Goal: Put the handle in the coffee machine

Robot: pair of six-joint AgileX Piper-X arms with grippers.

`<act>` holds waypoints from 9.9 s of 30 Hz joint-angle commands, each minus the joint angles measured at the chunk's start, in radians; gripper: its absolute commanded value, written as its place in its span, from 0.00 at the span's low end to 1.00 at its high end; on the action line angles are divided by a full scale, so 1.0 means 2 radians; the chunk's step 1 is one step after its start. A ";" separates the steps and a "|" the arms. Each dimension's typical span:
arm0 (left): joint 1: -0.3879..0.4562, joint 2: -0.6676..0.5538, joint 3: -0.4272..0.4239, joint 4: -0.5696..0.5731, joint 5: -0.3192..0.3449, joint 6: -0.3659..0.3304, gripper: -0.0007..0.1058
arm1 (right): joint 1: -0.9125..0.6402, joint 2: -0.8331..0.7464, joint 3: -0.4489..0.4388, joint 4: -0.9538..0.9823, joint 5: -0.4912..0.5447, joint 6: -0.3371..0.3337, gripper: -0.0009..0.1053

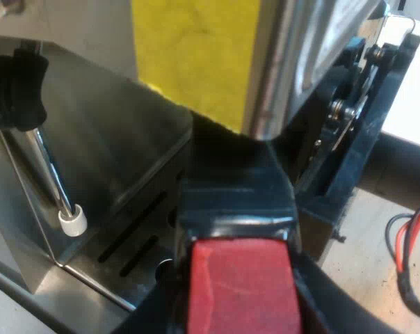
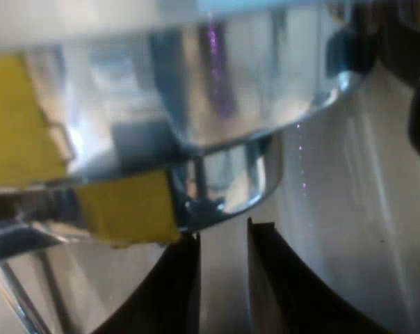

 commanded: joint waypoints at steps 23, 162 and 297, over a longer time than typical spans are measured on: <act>-0.001 -0.015 -0.031 -0.066 0.071 -0.006 0.01 | -0.018 0.023 -0.026 -0.083 -0.027 -0.083 0.20; -0.106 0.000 -0.112 0.371 -0.115 0.286 0.01 | 0.000 0.012 -0.026 -0.182 -0.020 -0.139 0.20; -0.062 -0.289 -0.212 0.279 -0.294 -0.098 0.69 | -0.155 -0.557 -0.071 0.916 -0.375 0.008 0.52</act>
